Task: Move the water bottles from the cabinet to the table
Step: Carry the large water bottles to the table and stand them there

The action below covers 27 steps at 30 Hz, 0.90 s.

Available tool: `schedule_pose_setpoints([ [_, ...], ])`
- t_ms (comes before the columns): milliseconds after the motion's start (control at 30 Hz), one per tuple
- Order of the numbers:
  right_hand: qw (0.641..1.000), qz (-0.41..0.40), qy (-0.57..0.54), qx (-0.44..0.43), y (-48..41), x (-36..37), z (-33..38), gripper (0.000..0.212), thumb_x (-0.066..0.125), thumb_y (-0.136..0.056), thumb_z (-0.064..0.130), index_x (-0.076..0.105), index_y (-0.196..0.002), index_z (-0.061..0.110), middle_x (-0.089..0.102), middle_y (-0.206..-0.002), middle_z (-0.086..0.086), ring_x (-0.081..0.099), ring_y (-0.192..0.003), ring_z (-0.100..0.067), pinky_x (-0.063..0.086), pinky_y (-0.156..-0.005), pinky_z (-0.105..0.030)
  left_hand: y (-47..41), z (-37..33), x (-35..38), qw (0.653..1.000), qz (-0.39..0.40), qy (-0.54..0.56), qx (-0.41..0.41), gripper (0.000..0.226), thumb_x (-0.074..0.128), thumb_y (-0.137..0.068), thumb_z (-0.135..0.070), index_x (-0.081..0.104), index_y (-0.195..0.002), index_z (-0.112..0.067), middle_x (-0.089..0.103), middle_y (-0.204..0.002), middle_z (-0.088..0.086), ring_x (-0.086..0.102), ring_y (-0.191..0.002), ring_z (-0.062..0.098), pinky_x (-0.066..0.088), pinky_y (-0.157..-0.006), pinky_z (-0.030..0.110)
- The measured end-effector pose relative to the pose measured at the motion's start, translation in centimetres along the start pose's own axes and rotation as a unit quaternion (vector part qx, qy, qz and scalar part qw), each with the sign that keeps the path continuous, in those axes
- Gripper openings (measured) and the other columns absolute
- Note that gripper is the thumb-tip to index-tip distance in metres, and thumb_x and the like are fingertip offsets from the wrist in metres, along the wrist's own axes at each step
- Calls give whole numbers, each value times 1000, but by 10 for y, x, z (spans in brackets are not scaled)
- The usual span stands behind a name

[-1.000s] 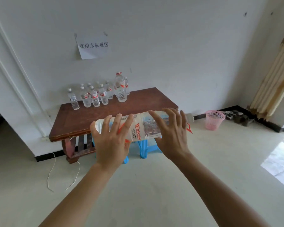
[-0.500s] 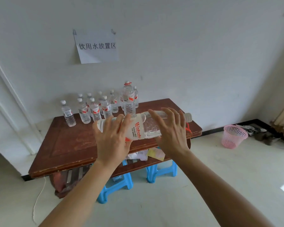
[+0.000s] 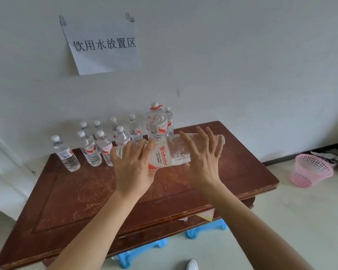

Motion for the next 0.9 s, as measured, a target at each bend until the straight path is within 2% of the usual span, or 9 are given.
schedule_pose_setpoints([
  [133, 963, -11, -176, 202, -58, 58, -26, 133, 87, -64, 29, -5, -161, 32, -19, -166, -12, -25, -153, -24, -22, -121, -42, -53, 41, 42, 998, 10, 4, -67, 84, 87, -65, -50, 55, -139, -25, 61, -128, -5, 54, -122, 26, 37, -96, 59],
  [233, 803, 126, -429, 394, -87, 133, -40, 143, 91, -64, 16, -15, -160, 20, -3, -169, -17, 3, -156, -27, 8, -126, -46, -73, 73, 65, 994, -4, 11, -112, 83, 87, -64, -52, 56, -136, -23, 64, -126, -3, 55, -120, 27, 37, -97, 58],
  [333, 603, 280, -651, 367, -104, 185, -13, 110, 74, -60, 0, 24, -156, 23, 46, -147, -30, 54, -121, -34, 39, -109, -61, -77, 98, 88, 991, 20, 22, -132, 85, 84, -66, -58, 55, -138, -23, 63, -132, -1, 54, -124, 26, 36, -101, 61],
  [400, 531, 316, -720, 316, -114, 201, 8, 77, 57, -73, -7, 46, -145, 17, 55, -140, -25, 59, -116, -35, 40, -108, -65, -77, 118, 109, 989, 44, 30, -140, 87, 80, -66, -63, 55, -139, -24, 63, -134, -1, 54, -127, 25, 36, -103, 60],
  [467, 498, 321, -751, 292, -123, 208, 20, 50, 60, -85, 10, 60, -135, 14, 61, -138, -15, 58, -125, -33, 41, -109, -62, -76, 132, 130, 986, 70, 59, -142, 89, 82, -64, -63, 55, -139, -23, 63, -134, 0, 56, -126, 25, 39, -101, 57],
  [567, 532, 300, -714, 343, -122, 234, 25, 66, 73, -85, 55, 64, -133, 11, 65, -135, -14, 61, -127, -35, 43, -108, -63, -68, 154, 164, 976, 105, 134, -138, 90, 81, -63, -63, 52, -140, -25, 63, -132, -3, 57, -124, 24, 45, -97, 56],
  [633, 565, 248, -672, 411, -110, 250, 17, 74, 72, -81, 66, 68, -128, 9, 69, -126, -17, 66, -119, -37, 48, -105, -60, -53, 162, 187, 965, 136, 181, -133, 89, 74, -66, -68, 48, -141, -29, 61, -133, -7, 55, -125, 20, 44, -100, 55],
  [767, 630, 103, -558, 531, -84, 258, -1, 45, 82, -79, 49, 72, -103, 13, 77, -105, -6, 73, -104, -26, 52, -102, -52, -29, 169, 248, 925, 247, 251, -143, 94, 74, -63, -73, 42, -145, -39, 57, -139, -14, 50, -131, 12, 41, -106, 54],
  [900, 727, 34, -483, 488, -90, 254, 10, 12, 81, -84, 36, 72, -83, 29, 76, -88, 4, 73, -93, -14, 56, -92, -44, -16, 166, 294, 879, 340, 293, -160, 96, 82, -69, -56, 34, -151, -37, 51, -148, -11, 46, -137, 17, 39, -110, 55],
])
Point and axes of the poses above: each hand's wrist, its own y-axis away from the middle knuckle, its own x-axis out of the palm, z = x × y, the point moved 8 cm from there along -y, towards the middle knuckle
